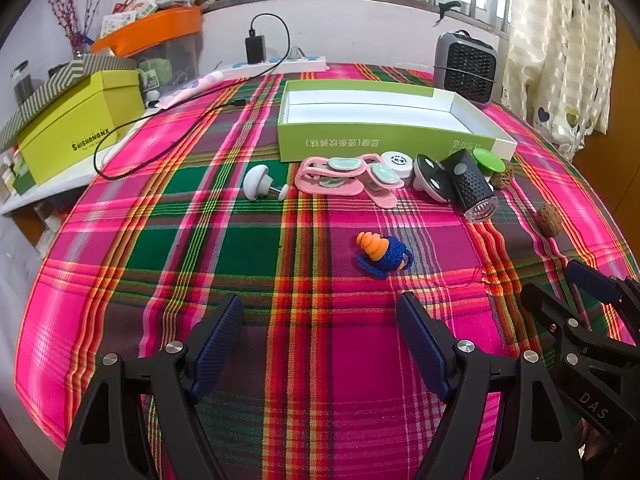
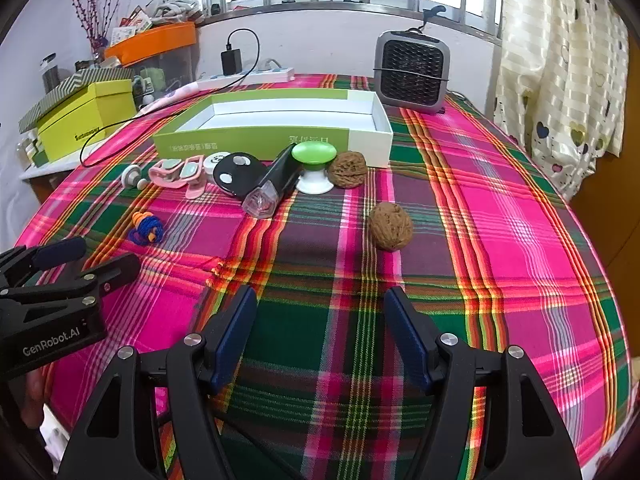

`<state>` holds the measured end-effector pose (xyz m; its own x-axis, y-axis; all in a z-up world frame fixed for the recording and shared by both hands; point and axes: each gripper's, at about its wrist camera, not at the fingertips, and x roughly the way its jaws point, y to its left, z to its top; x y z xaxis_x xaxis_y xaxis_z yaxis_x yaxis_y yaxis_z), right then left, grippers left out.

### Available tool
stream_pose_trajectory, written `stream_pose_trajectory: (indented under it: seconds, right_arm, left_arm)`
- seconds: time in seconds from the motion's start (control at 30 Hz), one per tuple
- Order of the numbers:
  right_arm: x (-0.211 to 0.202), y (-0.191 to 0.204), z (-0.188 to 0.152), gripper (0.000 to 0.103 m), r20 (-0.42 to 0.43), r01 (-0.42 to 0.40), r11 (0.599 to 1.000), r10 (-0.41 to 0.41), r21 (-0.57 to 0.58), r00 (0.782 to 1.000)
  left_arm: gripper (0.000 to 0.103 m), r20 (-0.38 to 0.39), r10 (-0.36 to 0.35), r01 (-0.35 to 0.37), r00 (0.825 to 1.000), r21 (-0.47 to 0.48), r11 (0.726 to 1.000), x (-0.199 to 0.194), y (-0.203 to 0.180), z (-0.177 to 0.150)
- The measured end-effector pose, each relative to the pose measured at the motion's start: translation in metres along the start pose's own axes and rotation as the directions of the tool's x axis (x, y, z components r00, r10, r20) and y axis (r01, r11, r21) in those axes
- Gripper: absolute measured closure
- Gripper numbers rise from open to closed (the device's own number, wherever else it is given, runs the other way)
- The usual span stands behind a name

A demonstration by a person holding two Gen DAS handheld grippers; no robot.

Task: Organize objects
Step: 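Move the left gripper to the orange-and-blue toy while the right gripper approaches a walnut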

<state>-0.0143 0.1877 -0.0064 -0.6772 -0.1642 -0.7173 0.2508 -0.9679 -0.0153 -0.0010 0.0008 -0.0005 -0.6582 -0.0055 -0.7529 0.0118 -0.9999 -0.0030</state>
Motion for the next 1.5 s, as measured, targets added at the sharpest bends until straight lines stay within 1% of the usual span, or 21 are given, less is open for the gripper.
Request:
stream_pose_trajectory:
  seconds: [0.27,0.77,0.87,0.93,1.07,1.27,1.47,1.5]
  right_arm:
    - [0.0,0.0,0.0,0.036,0.0,0.0,1.0,0.0,0.0,1.0]
    - [0.001,-0.002,0.0,0.036,-0.006,-0.02,1.0,0.02,-0.013,1.0]
    - [0.001,-0.003,0.0,0.036,-0.007,-0.029,0.999,0.029,-0.021,1.0]
    - [0.001,-0.004,0.0,0.036,-0.012,-0.043,0.999,0.043,-0.031,0.999]
    - [-0.002,-0.015,-0.001,0.036,-0.007,-0.105,0.994,0.105,-0.015,0.994]
    - [-0.002,-0.027,0.0,0.036,-0.016,-0.06,0.998,0.06,-0.009,0.998]
    - [0.005,-0.038,0.007,0.036,-0.039,-0.045,0.999,0.045,-0.012,0.998]
    - [0.007,-0.04,0.008,0.036,-0.041,-0.044,0.999,0.044,-0.014,0.998]
  left_arm:
    - [0.024,0.0,-0.001,0.001,1.0,0.001,1.0,0.0,-0.001,0.0]
    - [0.025,0.006,-0.024,0.024,1.0,0.006,1.0,0.001,0.002,0.003]
    - [0.025,0.007,-0.032,0.032,0.999,0.019,0.999,0.002,0.003,0.003]
    - [0.025,0.009,-0.046,0.046,0.999,0.018,0.999,0.002,0.005,0.004]
    - [0.025,0.019,-0.101,0.101,0.995,0.002,0.995,0.001,0.011,0.005]
    - [0.025,0.018,-0.158,0.157,0.987,0.012,0.987,0.003,0.009,0.008]
    - [0.025,0.008,-0.175,0.175,0.985,0.033,0.984,0.008,0.001,0.015]
    - [0.027,0.009,-0.173,0.172,0.985,0.036,0.984,0.009,0.0,0.016]
